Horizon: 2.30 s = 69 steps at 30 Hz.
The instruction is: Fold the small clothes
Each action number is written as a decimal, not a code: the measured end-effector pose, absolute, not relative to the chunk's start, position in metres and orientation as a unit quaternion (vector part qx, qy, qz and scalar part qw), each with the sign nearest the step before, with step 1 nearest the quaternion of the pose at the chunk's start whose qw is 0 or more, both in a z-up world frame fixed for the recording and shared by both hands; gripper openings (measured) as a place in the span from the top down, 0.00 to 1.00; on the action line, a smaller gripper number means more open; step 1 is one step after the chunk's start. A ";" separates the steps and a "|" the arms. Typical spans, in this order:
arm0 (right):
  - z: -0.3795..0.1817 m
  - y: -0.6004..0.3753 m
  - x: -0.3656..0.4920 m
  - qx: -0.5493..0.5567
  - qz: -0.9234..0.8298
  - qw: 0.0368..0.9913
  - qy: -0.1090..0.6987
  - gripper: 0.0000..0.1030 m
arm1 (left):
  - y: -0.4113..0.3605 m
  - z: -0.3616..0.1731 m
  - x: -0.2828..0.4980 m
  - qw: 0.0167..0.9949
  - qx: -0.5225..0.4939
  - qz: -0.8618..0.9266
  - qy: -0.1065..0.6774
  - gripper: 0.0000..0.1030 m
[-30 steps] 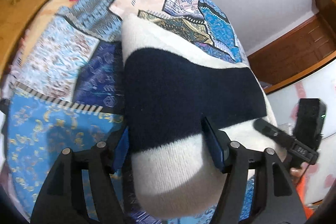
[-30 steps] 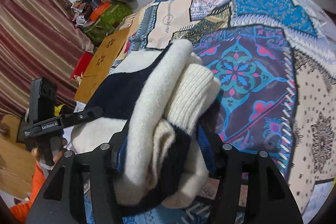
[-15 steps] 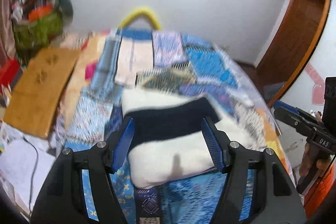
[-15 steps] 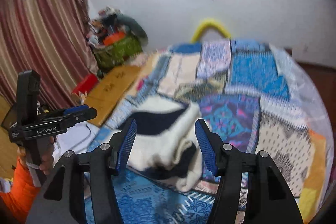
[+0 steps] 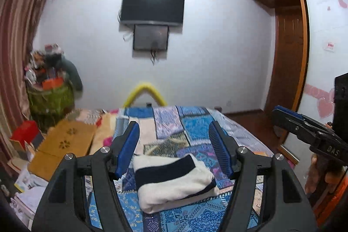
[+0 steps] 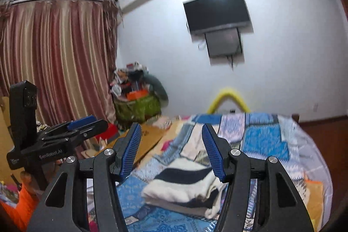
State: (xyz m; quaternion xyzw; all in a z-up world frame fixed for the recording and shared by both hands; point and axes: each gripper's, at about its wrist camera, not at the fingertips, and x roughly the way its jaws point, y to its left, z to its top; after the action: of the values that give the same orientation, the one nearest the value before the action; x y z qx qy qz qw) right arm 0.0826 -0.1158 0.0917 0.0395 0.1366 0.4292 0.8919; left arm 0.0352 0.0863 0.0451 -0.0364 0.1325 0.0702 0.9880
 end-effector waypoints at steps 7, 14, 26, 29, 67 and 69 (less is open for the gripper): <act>0.090 -0.116 0.052 0.010 0.405 0.909 0.101 0.44 | 0.073 0.041 0.010 0.990 -0.027 0.089 0.108 0.30; 0.078 -0.116 0.054 0.001 0.378 0.918 0.119 0.28 | 0.066 0.033 0.000 0.989 -0.022 0.107 0.101 0.05; 0.072 -0.119 0.053 -0.004 0.343 0.930 0.131 0.01 | 0.058 0.023 -0.004 0.988 -0.017 0.118 0.097 0.00; 0.068 -0.122 0.050 -0.004 0.338 0.932 0.134 0.00 | 0.056 0.020 -0.003 0.988 -0.012 0.120 0.097 0.00; 0.069 -0.130 0.053 0.001 0.332 0.932 0.149 0.00 | 0.053 0.015 0.001 0.988 -0.010 0.117 0.105 0.00; 0.070 -0.130 0.052 0.000 0.331 0.932 0.149 0.00 | 0.052 0.015 0.001 0.988 -0.012 0.116 0.105 0.00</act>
State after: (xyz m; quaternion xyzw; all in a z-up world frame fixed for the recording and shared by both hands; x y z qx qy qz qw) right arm 0.0524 -0.1300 0.0698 -0.0001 0.1489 0.3311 0.9318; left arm 0.0007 0.0525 0.0152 -0.0116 0.1047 0.1159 0.9877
